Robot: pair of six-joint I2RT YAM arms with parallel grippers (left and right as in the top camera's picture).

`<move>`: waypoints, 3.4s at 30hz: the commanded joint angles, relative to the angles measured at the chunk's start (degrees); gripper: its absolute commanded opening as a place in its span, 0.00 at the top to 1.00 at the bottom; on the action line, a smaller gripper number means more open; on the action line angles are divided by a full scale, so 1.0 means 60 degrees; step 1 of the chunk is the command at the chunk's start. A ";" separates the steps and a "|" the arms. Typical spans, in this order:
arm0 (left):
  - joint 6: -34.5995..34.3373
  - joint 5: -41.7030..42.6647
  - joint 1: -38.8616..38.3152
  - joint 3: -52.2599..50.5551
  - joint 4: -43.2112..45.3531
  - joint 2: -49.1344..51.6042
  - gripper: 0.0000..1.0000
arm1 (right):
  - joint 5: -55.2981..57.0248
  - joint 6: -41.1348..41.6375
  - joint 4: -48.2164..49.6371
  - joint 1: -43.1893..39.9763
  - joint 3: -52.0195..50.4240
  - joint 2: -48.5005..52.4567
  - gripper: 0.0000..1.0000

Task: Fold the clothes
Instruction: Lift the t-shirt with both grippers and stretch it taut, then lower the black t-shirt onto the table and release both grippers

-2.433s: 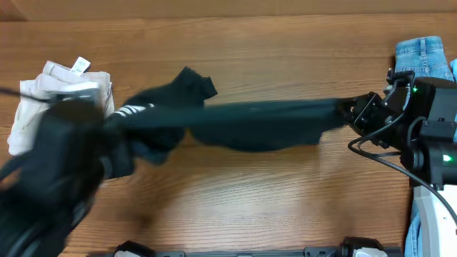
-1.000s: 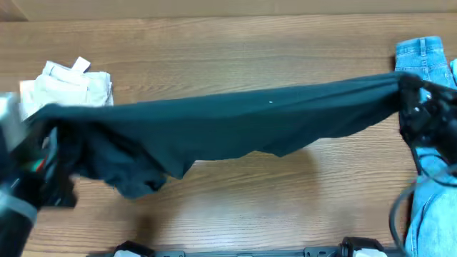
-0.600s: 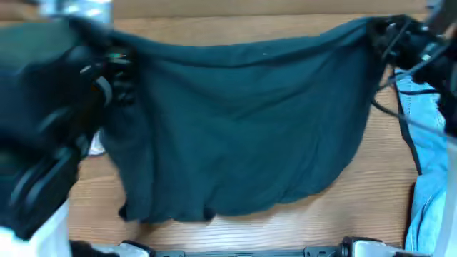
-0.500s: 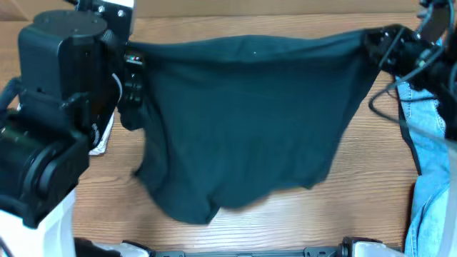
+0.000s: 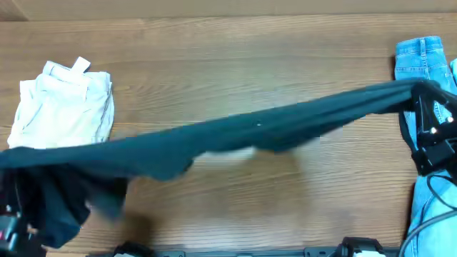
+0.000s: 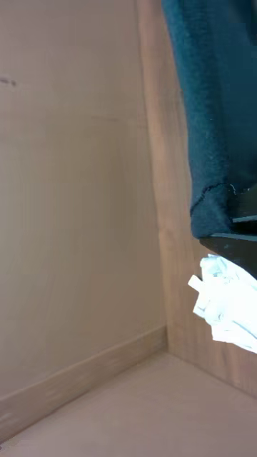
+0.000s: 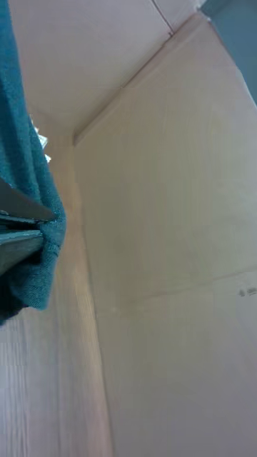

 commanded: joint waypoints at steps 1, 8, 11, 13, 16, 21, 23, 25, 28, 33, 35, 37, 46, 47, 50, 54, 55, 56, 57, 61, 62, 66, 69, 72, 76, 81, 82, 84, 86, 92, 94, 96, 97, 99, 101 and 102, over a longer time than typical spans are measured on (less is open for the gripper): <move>0.0029 -0.0739 0.0044 -0.0036 0.0514 0.0313 0.96 | 0.0838 0.0036 0.0080 -0.0018 -0.0022 0.0135 0.96; 0.0382 -0.0780 0.0044 -0.0036 0.1002 0.1468 0.96 | 0.0951 0.0062 -0.0095 -0.0018 -0.0029 0.0769 0.96; 0.0372 -0.0772 0.0044 -0.0036 0.0863 0.1953 0.96 | 0.0951 0.0062 -0.0131 -0.0018 -0.0029 0.0914 0.96; 0.0364 -0.0765 0.0044 -0.0036 0.0783 0.2164 0.96 | 0.0954 0.0051 -0.0131 -0.0018 -0.0029 0.0929 0.96; 0.0368 -0.0594 0.0044 -0.0033 0.0805 0.2142 0.96 | 0.0991 0.0022 -0.0226 -0.0018 -0.0018 0.0914 0.96; 0.0372 -0.0477 0.0044 -0.0033 0.0652 0.1770 0.96 | 0.1490 0.0022 -0.0546 -0.0018 -0.0018 0.0914 0.96; 0.0368 -0.0481 0.0044 -0.0033 0.0532 0.1592 0.96 | 0.1559 0.0018 -0.0696 -0.0018 0.0007 0.0896 0.96; 0.0368 -0.0477 0.0044 -0.0033 0.0404 0.1341 0.96 | 0.1574 -0.0022 -0.0882 -0.0018 0.0127 0.0892 0.96; 0.0382 -0.0368 0.0044 -0.0033 0.0375 0.1024 0.96 | 0.1767 -0.0018 -0.1239 -0.0018 0.0474 0.0889 0.96; 0.0448 -0.0339 0.0044 -0.0033 0.0182 0.0834 0.96 | 0.2623 -0.0007 -0.2065 -0.0018 0.1384 0.0889 0.96; 0.0448 -0.0346 0.0044 -0.0036 0.0204 0.0867 0.96 | 0.2849 0.0000 -0.2237 -0.0018 0.1625 0.0892 0.96; 0.0452 -0.0350 0.0044 -0.0036 0.0404 0.0943 0.95 | 0.2874 0.0029 -0.2310 -0.0018 0.1614 0.0925 0.96; 0.0747 -0.0379 0.0044 -0.0036 0.0656 0.1982 0.96 | 0.3228 0.0025 -0.2575 -0.0018 0.1461 0.1701 0.96; 0.0776 -0.0379 0.0044 -0.0036 0.0678 0.2109 0.96 | 0.3235 0.0025 -0.2521 -0.0018 0.1461 0.1749 0.96; 0.0772 -0.0375 0.0044 -0.0036 0.0805 0.2306 0.96 | 0.3238 0.0022 -0.2371 -0.0018 0.1464 0.1763 0.96; 0.0772 -0.0346 0.0044 -0.0033 0.1064 0.2269 0.96 | 0.3304 0.0022 -0.2339 -0.0018 0.1464 0.1719 0.96; 0.0772 -0.0342 0.0044 -0.0033 0.1067 0.2211 0.96 | 0.3300 0.0025 -0.2342 -0.0018 0.1464 0.1708 0.96; 0.0772 -0.0342 0.0044 -0.0033 0.1042 0.2153 0.96 | 0.3300 0.0025 -0.2346 -0.0018 0.1464 0.1690 0.96; 0.0772 -0.0346 0.0044 -0.0033 0.0951 0.2080 0.96 | 0.3300 0.0025 -0.2350 -0.0018 0.1468 0.1661 0.96; 0.0769 -0.0346 0.0044 -0.0029 0.0780 0.1683 0.96 | 0.3297 0.0029 -0.2350 -0.0018 0.1483 0.1384 0.96; 0.0769 -0.0346 0.0044 -0.0026 0.0780 0.1574 0.96 | 0.3297 0.0029 -0.2368 -0.0018 0.1483 0.1311 0.96; 0.0765 -0.0346 0.0044 -0.0026 0.0554 0.1137 0.93 | 0.3260 0.0127 -0.2674 -0.0018 0.1541 0.1056 0.96; 0.0721 -0.0350 0.0044 -0.0026 0.0393 0.1045 0.93 | 0.3209 0.0328 -0.2991 -0.0018 0.1672 0.1056 0.96; 0.0725 -0.0532 0.0044 -0.0047 0.0455 0.1242 0.93 | 0.3202 0.0539 -0.3053 -0.0018 0.1665 0.1082 0.96; 0.0641 -0.0554 0.0044 -0.0047 0.0554 0.2233 0.96 | 0.3228 0.0539 -0.3078 -0.0018 0.1661 0.1439 0.96; 0.0401 -0.0517 0.0171 -0.0047 0.0718 0.4524 0.96 | 0.3187 0.0539 -0.3421 -0.0018 0.1428 0.2889 0.96; 0.0288 -0.0466 0.0306 -0.0047 0.0721 0.5104 0.96 | 0.3187 0.0539 -0.3410 -0.0018 0.1297 0.3340 0.96; 0.0299 -0.0073 0.0645 -0.0047 0.0849 0.5992 0.96 | 0.3187 0.0535 -0.3246 -0.0018 0.1075 0.4306 0.94; 0.0455 0.0605 0.1213 -0.0047 0.1475 0.7293 0.92 | 0.3191 0.0459 -0.2543 -0.0018 0.0951 0.5635 0.70; 0.0601 0.0812 0.2215 -0.0044 0.1668 0.8302 0.00 | 0.2688 -0.0127 -0.1570 -0.0036 0.0969 0.7781 0.23; 0.0601 0.0976 0.2335 -0.0044 0.1734 0.7650 0.00 | 0.2688 -0.0248 -0.1774 -0.0036 0.0969 0.7573 0.23; 0.0601 0.0973 0.2368 -0.0044 0.1625 0.6878 0.00 | 0.2685 -0.0266 -0.2065 -0.0033 0.0969 0.7238 0.23; 0.0601 0.0976 0.2368 -0.0044 0.1534 0.6451 0.00 | 0.2688 -0.0266 -0.2178 -0.0033 0.0969 0.7078 0.23; 0.0586 0.0980 0.2364 -0.0044 0.1315 0.5759 0.00 | 0.2692 -0.0310 -0.2386 -0.0036 0.0969 0.6790 0.23; 0.0586 0.1180 0.2364 -0.0044 0.0976 0.5085 0.00 | 0.2688 -0.0302 -0.2703 -0.0025 0.0969 0.6532 0.23; 0.0576 0.1373 0.2364 -0.0044 0.0739 0.4696 0.00 | 0.2685 -0.0295 -0.2929 -0.0025 0.0969 0.6444 0.24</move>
